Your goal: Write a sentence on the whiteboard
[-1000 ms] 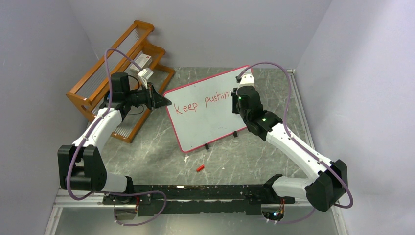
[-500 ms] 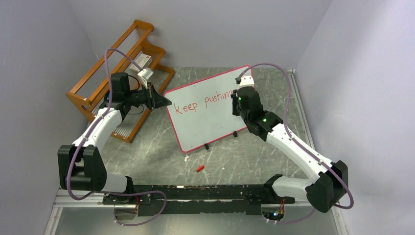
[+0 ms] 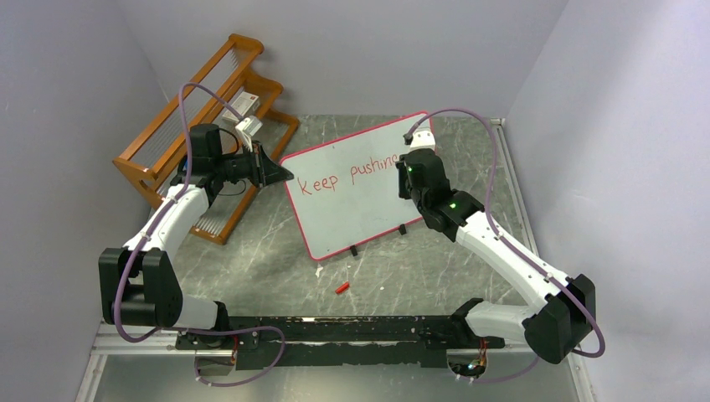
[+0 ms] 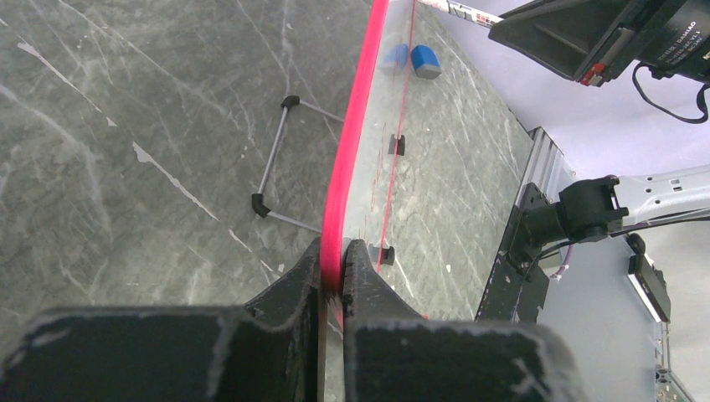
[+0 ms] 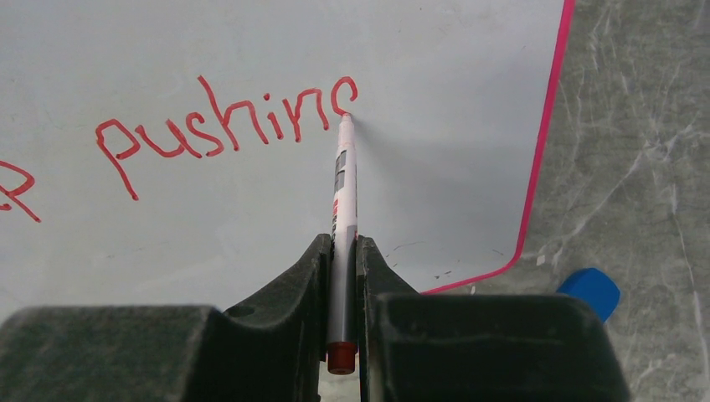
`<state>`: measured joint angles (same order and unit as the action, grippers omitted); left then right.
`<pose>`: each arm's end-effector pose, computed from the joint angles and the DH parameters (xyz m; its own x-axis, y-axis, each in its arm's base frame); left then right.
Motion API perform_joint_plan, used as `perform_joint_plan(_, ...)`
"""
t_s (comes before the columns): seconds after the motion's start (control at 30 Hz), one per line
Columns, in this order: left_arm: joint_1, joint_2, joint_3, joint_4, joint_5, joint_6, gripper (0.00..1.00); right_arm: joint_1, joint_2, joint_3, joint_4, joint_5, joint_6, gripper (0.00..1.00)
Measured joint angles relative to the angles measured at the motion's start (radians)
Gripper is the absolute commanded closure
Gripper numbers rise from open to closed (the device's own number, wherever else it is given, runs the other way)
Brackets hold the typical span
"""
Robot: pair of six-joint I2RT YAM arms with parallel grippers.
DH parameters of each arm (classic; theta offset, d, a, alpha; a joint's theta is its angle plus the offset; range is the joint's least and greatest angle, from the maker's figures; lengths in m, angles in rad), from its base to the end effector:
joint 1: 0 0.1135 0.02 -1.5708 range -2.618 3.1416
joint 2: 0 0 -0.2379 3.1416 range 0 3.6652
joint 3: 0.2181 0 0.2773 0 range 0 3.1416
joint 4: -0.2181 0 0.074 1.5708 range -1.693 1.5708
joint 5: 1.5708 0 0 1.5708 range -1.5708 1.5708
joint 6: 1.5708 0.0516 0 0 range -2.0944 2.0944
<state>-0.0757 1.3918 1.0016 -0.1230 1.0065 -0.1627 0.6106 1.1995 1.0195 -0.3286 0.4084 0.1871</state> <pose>0.3351 -0.0691 0.2502 -0.6085 -0.0407 -0.7925 0.6849 0.4773 -0.5505 0.2713 0.1648 0.2867 -0.4370 -0.0975 -0.8942 -0.1636 0.9861 -0.0275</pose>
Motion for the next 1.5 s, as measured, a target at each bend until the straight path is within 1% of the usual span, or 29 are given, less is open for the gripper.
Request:
perform_joint_plan(0.67,0.000,0.000,0.000,-0.001,0.000,0.002,0.95,0.000,0.004,0.000,0.018,0.029,-0.001,1.00)
perform_joint_plan(1.5,0.000,0.000,0.000,-0.001,0.000,0.002,0.95,0.000,0.006,0.000,0.028,0.029,-0.001,1.00)
